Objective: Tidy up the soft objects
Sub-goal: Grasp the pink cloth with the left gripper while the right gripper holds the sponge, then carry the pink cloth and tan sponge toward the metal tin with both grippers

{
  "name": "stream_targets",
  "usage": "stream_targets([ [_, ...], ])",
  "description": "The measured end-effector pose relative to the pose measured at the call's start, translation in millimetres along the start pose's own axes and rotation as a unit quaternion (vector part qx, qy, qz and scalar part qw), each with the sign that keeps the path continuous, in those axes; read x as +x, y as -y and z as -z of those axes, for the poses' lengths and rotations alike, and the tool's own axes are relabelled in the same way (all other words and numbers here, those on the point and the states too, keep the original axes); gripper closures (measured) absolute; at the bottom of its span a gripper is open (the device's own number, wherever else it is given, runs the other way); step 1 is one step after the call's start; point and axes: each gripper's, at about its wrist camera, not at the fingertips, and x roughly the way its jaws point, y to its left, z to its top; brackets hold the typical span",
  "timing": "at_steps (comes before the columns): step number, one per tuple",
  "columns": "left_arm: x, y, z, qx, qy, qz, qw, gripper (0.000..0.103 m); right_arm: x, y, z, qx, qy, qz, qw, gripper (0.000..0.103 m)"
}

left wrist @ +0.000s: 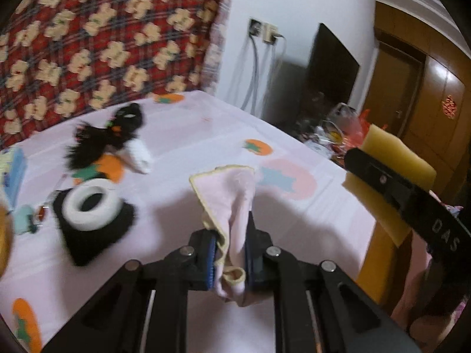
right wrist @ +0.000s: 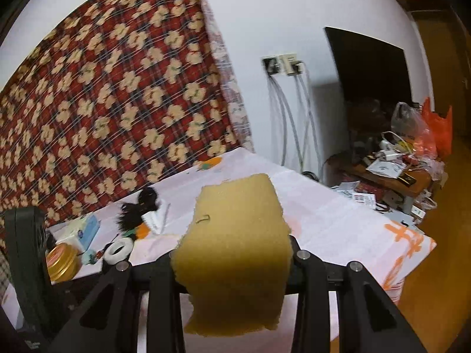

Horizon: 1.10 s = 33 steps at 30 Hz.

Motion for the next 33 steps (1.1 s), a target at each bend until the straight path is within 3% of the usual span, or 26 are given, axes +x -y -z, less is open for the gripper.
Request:
stream_targets([
  [7,-23.1,-22.7,8.3,0.000,0.021,-0.049,0.9986,0.090,5.9,-40.3,9.0,-0.023,-0.015,-0.030,0.999,0.064],
  [26,-71.2,-70.5,32.9,-0.046,0.043,-0.066,0.9959,0.090,-1.7,-121.1,30.8,-0.073,-0.035,-0.083,0.993,0.064],
  [33,-97.3,-88.5,38.4,-0.048,0.069,-0.091,0.9924,0.090,-4.7,-149.8,37.5,-0.091,-0.040,-0.102,0.990,0.064],
])
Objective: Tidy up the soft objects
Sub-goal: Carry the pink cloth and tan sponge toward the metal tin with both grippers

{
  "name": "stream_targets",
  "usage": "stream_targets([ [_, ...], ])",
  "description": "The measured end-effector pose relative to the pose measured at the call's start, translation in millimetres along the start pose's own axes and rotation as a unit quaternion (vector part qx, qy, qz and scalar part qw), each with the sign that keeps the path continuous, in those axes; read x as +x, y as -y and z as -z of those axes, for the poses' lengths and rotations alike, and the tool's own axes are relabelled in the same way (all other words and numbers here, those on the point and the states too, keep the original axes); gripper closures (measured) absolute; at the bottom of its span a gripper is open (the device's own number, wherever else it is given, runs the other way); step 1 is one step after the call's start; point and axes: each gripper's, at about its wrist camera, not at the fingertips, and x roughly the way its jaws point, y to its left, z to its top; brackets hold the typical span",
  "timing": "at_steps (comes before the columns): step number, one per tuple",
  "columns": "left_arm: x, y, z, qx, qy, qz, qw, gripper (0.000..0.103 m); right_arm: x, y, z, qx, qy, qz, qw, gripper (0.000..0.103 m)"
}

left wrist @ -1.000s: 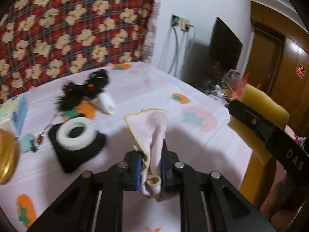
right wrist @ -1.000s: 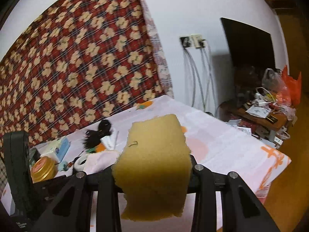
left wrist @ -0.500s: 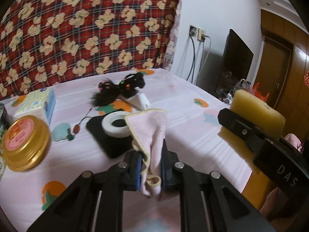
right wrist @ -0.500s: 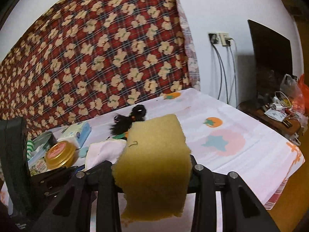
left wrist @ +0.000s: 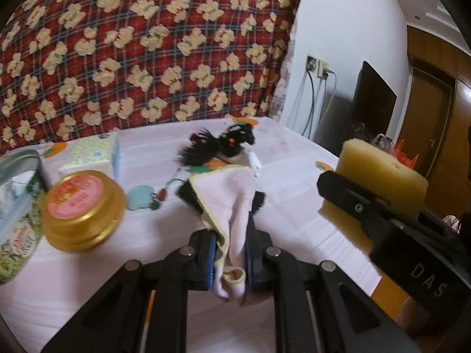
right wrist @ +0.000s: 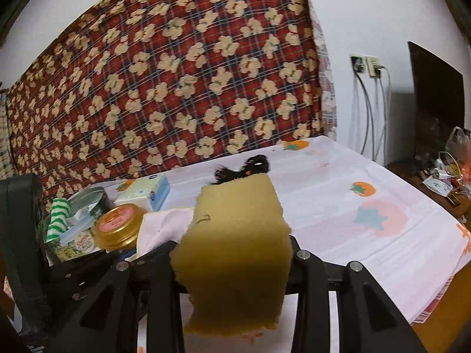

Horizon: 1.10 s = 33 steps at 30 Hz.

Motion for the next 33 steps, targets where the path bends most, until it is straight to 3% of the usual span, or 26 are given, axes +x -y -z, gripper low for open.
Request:
stream_targets([
  [18,-54.1,-105.8,3.1,-0.078,0.039,-0.085,0.9925,0.090,18.7,-115.4,-5.9,-0.039,0.004,-0.111,0.993,0.064],
  [33,-95.9,-194.1,-8.7,-0.133,0.085,-0.177,0.9714,0.090,33.2,-208.9,-30.0,-0.062,0.022,-0.208,0.976,0.064],
])
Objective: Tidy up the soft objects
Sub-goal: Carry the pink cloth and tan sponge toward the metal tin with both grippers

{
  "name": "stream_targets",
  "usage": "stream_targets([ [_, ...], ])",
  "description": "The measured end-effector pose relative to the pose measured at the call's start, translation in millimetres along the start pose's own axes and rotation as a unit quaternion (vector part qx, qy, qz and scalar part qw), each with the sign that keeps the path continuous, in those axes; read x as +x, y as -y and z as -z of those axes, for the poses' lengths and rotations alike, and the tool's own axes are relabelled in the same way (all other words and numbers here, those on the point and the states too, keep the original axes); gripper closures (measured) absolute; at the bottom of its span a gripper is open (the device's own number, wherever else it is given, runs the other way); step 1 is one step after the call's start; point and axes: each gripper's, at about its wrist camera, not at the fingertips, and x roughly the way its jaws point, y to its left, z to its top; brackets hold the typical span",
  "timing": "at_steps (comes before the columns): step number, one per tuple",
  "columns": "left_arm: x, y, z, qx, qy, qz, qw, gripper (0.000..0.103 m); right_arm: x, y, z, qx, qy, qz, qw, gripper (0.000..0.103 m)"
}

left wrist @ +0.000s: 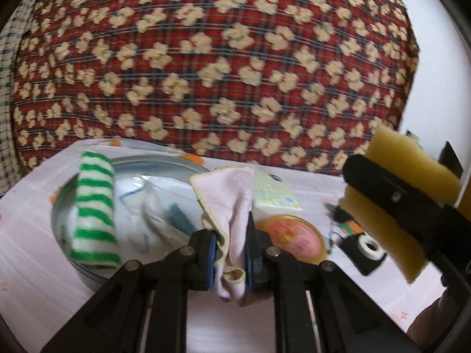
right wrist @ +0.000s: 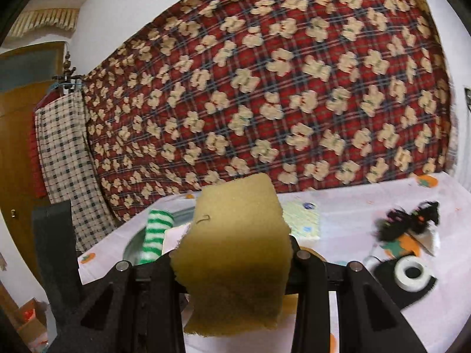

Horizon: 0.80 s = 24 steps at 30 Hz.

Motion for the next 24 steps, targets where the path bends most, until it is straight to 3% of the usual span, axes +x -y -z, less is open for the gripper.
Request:
stream_targets([
  [11,14.9,-53.5,-19.0,-0.019,0.017,-0.070,0.9972,0.090,49.5,-36.9,-15.6,-0.018,0.016,-0.022,0.999,0.064],
  [20,39.7,-116.3,-28.4,-0.059,0.003,-0.132,0.9895,0.090,111.0,-51.6,-13.3,-0.022,-0.001,-0.014,1.000,0.064],
  [24,57.5,-126.3,-26.6,-0.053,-0.017,-0.153,0.9866,0.090,143.4,-57.0,-6.6,-0.027,-0.021,-0.009,0.999,0.064],
])
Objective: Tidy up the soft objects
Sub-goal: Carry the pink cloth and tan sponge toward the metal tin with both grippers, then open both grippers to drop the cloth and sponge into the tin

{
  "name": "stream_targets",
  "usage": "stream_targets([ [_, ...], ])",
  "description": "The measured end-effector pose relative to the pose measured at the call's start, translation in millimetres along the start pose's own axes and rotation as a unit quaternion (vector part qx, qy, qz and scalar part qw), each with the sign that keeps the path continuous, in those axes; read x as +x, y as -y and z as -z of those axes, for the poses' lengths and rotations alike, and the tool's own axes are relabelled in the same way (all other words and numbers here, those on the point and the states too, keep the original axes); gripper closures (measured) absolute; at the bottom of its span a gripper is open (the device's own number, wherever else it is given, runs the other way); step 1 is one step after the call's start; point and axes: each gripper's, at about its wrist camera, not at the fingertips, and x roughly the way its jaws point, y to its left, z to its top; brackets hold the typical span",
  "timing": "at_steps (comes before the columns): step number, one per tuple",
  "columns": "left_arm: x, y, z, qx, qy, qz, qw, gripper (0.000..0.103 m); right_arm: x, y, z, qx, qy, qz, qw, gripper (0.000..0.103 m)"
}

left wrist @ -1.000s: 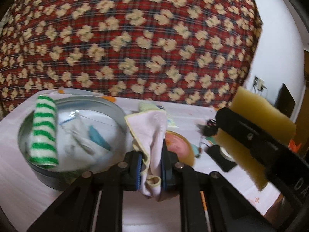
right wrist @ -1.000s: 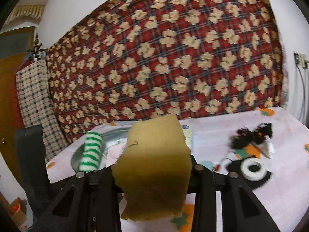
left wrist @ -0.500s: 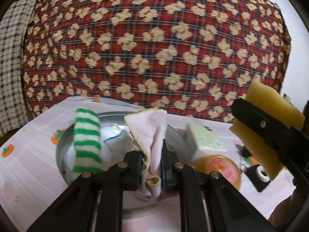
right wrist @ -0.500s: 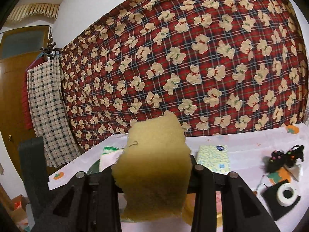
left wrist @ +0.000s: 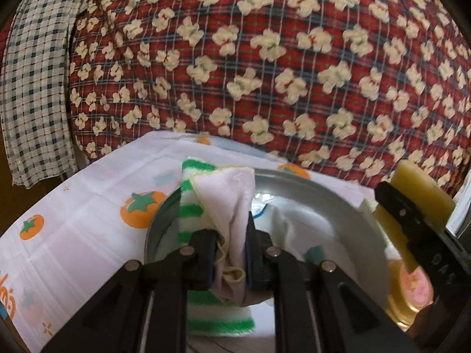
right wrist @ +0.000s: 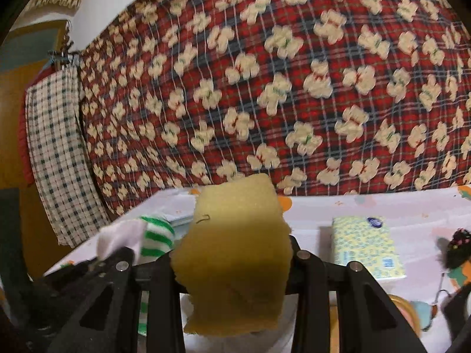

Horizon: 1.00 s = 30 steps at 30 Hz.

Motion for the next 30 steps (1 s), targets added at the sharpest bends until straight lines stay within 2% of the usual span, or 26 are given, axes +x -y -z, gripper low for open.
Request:
stream_targets([
  [6,24.0,11.5,13.5,0.015,-0.027,-0.006,0.9995,0.090,48.4,-0.7,19.0,-0.011,-0.061,0.003,0.998,0.064],
  [8,19.5,16.2,13.8,0.026,-0.008,-0.022,0.9994,0.090,55.2,0.8,23.6,-0.013,-0.076,0.005,0.997,0.063],
  [11,19.5,18.9,15.0,0.036,-0.001,-0.034,0.9987,0.089,63.3,3.3,27.3,-0.010,-0.095,0.000,0.995,0.063],
  [12,17.6,18.7,15.4,0.034,0.006,-0.039,0.9986,0.082,64.9,4.1,28.3,-0.008,-0.098,0.000,0.995,0.058],
  [14,11.7,17.7,16.2,0.026,0.023,-0.045,0.9984,0.065,66.9,4.7,29.2,-0.007,-0.104,-0.001,0.995,0.038],
  [15,6.8,16.7,16.7,0.021,0.036,-0.065,0.9970,0.048,67.9,5.0,29.3,-0.007,-0.109,-0.001,0.994,0.029],
  [16,3.7,14.9,16.9,0.014,0.045,-0.081,0.9956,0.031,68.3,5.1,29.3,-0.006,-0.110,0.001,0.994,0.029],
  [17,0.2,12.1,17.2,0.005,0.055,-0.096,0.9938,0.023,66.6,5.4,28.9,-0.005,-0.106,0.006,0.994,0.029],
  [18,-4.8,7.4,17.9,-0.011,0.069,-0.107,0.9919,0.007,63.8,6.0,28.2,-0.004,-0.098,0.014,0.995,0.028],
  [19,-9.0,4.0,18.4,-0.022,0.082,-0.108,0.9906,0.001,60.3,7.6,27.0,-0.003,-0.088,0.021,0.996,0.027],
  [22,-12.2,-1.1,18.6,-0.034,0.093,-0.111,0.9889,0.000,53.6,13.8,22.6,0.008,-0.073,0.031,0.997,0.021],
  [26,-12.1,1.8,18.0,-0.027,0.094,-0.126,0.9873,0.000,48.3,19.4,22.3,0.026,-0.072,0.025,0.997,0.021],
  [30,-17.7,5.5,20.2,-0.020,0.106,-0.133,0.9852,0.000,41.1,14.6,21.3,0.008,-0.057,0.035,0.998,0.021],
])
